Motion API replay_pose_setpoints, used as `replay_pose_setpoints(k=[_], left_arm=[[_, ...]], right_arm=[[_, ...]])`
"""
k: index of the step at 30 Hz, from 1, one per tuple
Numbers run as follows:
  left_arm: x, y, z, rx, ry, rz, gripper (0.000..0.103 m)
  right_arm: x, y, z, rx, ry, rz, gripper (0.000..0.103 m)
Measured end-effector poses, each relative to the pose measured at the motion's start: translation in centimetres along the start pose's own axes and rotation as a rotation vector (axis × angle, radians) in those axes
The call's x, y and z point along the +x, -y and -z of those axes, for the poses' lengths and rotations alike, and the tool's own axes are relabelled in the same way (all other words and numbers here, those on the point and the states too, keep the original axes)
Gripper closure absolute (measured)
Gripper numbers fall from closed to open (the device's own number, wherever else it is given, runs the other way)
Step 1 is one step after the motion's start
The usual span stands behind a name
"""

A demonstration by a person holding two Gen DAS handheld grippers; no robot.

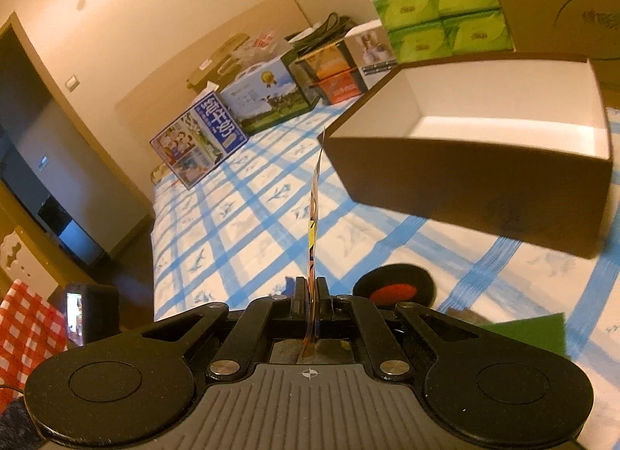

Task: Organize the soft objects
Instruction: 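Lift the orange packet with the right tool while the left tool grasps the cotton swab bag, then carry both items over the brown box and open both tools to drop them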

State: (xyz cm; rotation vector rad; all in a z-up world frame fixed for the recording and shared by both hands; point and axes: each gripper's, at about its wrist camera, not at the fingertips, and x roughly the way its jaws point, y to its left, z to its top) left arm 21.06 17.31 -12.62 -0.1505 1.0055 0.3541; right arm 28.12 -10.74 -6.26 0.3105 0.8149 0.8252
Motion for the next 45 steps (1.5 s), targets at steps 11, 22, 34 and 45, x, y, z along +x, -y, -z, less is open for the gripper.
replay_pose_setpoints(k=[11,22,34,45], left_arm=[[-5.4,4.0,-8.2,0.116,0.165,0.105,0.082],[-5.0,13.4,-17.5,0.216,0.232,0.252,0.082],[0.5,20.4,-22.3,0.273,0.153,0.288,0.082],[4.8,23.1,-23.7,0.322,0.084,0.252,0.082]], right_arm=[[-3.4,1.2,-4.1,-0.017,0.105,0.031,0.101],[-5.2,3.9,-11.2,-0.073,0.235,0.143,0.101],[-2.0,9.5,-15.9,-0.047,0.204,0.266,0.101],[2.3,13.8,-16.8,0.032,0.101,0.302,0.101]])
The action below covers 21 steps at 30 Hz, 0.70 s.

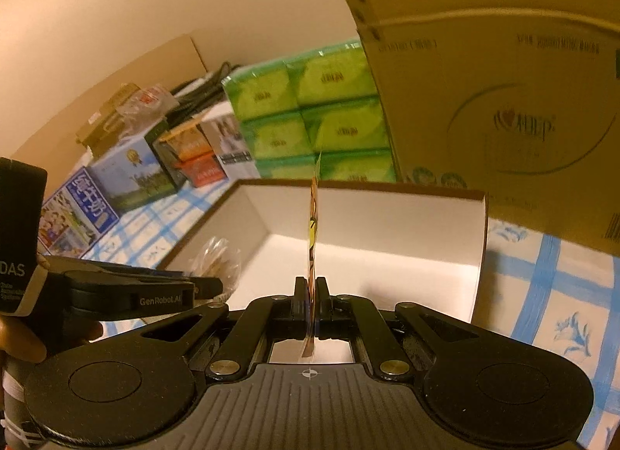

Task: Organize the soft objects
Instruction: 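Carry both items over the brown box and open both tools to drop them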

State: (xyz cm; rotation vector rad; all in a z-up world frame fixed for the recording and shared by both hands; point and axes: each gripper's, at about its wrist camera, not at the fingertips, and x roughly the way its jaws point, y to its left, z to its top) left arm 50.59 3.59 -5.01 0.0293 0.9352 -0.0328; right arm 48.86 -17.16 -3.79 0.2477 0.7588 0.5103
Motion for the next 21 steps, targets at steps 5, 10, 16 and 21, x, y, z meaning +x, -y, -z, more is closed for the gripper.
replay_pose_setpoints(k=[5,10,16,21], left_arm=[[1.2,0.2,-0.6,0.017,-0.009,-0.008,0.081],[1.3,0.5,-1.0,0.03,0.012,-0.013,0.057],[1.0,0.1,-1.0,0.017,0.012,-0.006,0.049],[0.7,-0.5,-0.2,0.004,-0.01,0.006,0.049]], right_arm=[[1.0,0.8,0.0,0.029,-0.018,0.002,0.101],[1.5,1.6,-0.6,0.085,-0.013,-0.012,0.101],[1.9,1.8,-1.0,0.101,-0.011,-0.01,0.1],[2.4,1.3,-1.2,0.06,-0.033,0.021,0.06]])
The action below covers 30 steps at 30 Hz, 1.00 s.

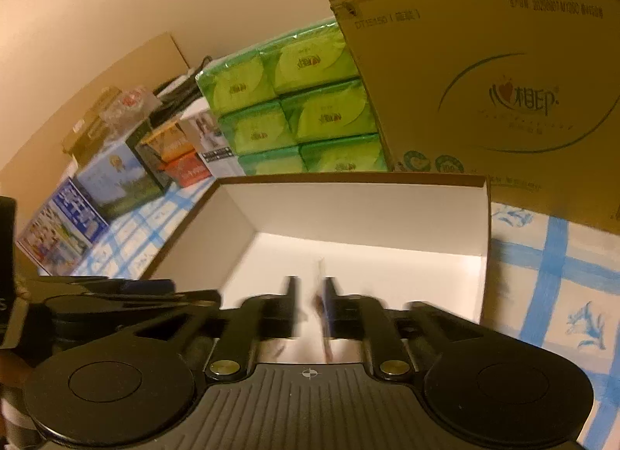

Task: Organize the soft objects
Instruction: 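Carry both items over the brown box and open both tools to drop them, then move both tools back toward the remaining soft items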

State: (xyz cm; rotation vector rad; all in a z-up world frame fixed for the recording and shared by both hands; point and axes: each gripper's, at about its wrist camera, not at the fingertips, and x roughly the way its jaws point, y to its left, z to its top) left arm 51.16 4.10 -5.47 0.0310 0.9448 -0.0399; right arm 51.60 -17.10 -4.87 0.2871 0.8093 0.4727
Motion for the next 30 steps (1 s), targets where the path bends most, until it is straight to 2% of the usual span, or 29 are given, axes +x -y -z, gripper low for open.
replay_pose_setpoints(k=[1,2,15,22,30], left_arm=[[-0.2,-0.1,0.1,0.002,-0.001,0.002,0.049],[-0.4,-0.1,0.3,0.006,0.0,0.005,0.049],[-5.2,-0.9,1.8,0.01,0.047,0.049,0.046],[-9.1,-1.3,4.7,0.009,0.071,0.073,0.046],[-14.3,-1.8,9.7,-0.005,0.098,0.072,0.046]], right_arm=[[-0.1,-0.1,0.0,-0.004,0.005,0.007,0.039],[-0.4,-0.1,0.1,-0.003,0.022,0.008,0.036],[-3.5,-1.4,0.9,-0.09,0.015,0.014,0.036],[-7.3,-2.0,2.8,-0.125,0.023,-0.014,0.036],[-12.4,-3.5,7.0,-0.17,0.009,-0.048,0.036]])
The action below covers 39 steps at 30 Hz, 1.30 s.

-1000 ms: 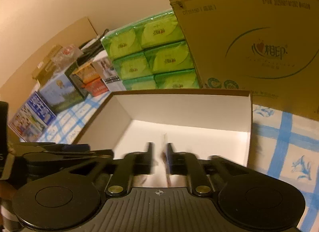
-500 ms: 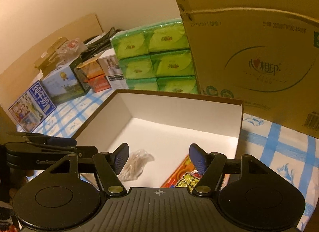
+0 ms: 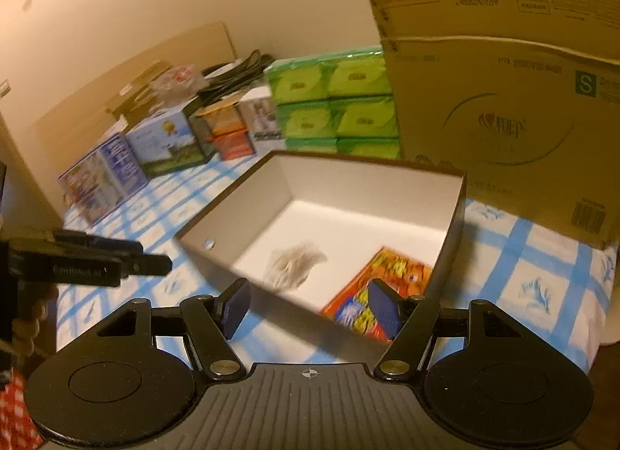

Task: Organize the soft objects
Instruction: 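Move both tools back toward the remaining soft items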

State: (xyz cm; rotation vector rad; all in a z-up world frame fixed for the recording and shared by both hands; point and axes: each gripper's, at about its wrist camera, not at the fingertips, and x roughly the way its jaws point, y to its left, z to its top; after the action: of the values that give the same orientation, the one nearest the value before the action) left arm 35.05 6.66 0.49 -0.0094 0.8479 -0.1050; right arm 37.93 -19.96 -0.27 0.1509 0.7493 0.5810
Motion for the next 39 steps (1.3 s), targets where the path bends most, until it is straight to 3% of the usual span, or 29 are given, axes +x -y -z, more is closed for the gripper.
replay_pose_setpoints(k=[9,20,39], left_arm=[[-4.8,-0.5,6.3,-0.085,-0.009,-0.006,0.046],[-9.0,0.2,10.7,-0.107,0.021,-0.048,0.046],[-7.9,3.2,18.1,-0.061,-0.067,-0.069,0.047]], right_arm=[[-4.2,-2.3,5.4,0.001,-0.038,-0.02,0.036],[-7.2,-4.5,9.0,0.003,-0.052,-0.01,0.036],[-6.6,-6.0,15.0,-0.039,-0.181,0.02,0.029]])
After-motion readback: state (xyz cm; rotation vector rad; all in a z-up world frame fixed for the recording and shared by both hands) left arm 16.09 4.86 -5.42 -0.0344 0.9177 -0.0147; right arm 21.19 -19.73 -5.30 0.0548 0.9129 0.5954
